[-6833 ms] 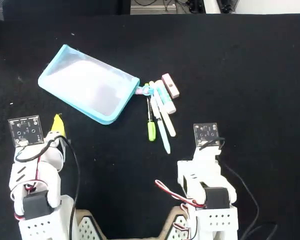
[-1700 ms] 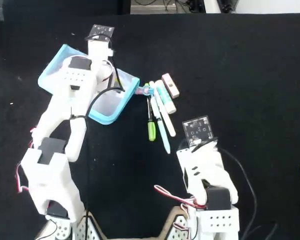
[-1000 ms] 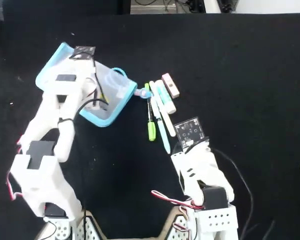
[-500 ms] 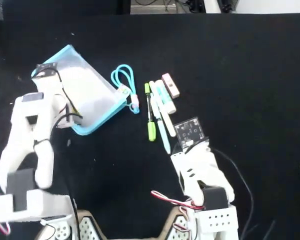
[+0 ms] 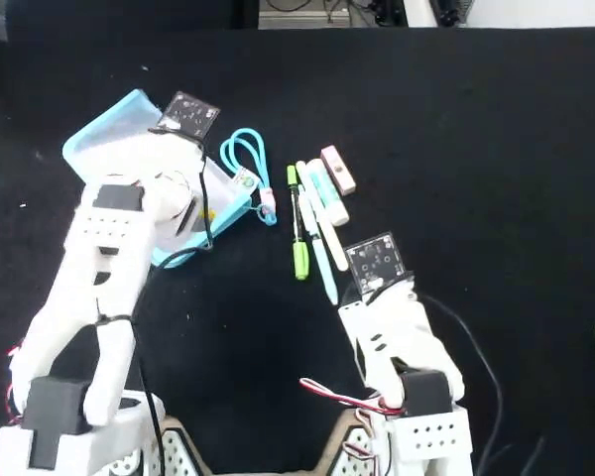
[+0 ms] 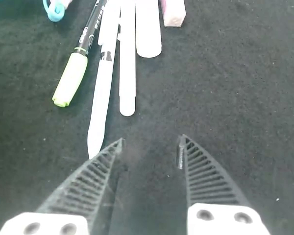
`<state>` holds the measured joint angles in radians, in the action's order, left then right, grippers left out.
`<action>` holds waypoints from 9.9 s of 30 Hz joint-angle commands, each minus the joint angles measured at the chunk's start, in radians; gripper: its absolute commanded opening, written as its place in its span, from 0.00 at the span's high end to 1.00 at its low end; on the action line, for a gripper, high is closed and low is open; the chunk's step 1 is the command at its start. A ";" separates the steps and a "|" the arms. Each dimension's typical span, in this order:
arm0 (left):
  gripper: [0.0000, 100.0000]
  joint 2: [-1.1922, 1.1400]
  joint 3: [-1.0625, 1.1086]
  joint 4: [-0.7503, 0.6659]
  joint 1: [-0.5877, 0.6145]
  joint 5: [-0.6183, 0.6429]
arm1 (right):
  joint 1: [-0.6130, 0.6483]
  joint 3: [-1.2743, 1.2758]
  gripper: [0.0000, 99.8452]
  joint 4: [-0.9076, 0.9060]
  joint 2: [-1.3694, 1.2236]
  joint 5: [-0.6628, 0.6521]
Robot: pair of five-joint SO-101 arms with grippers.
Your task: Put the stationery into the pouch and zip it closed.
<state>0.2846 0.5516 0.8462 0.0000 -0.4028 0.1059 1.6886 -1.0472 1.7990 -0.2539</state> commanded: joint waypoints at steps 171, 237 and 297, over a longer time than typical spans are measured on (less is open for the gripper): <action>0.79 -0.606 -1.089 0.766 0.407 -0.213 | 0.009 -0.004 0.83 -0.025 0.093 -0.005; 0.79 -0.506 -0.404 0.514 -0.255 -0.175 | 0.008 -0.004 0.83 -0.046 0.094 -0.006; 0.97 0.069 -0.578 0.914 0.274 -0.281 | 0.051 -0.042 0.82 0.046 0.094 0.002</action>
<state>0.2417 -0.0453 1.7484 0.2808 -0.6790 0.1120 1.6886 -1.0641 1.7990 -0.2539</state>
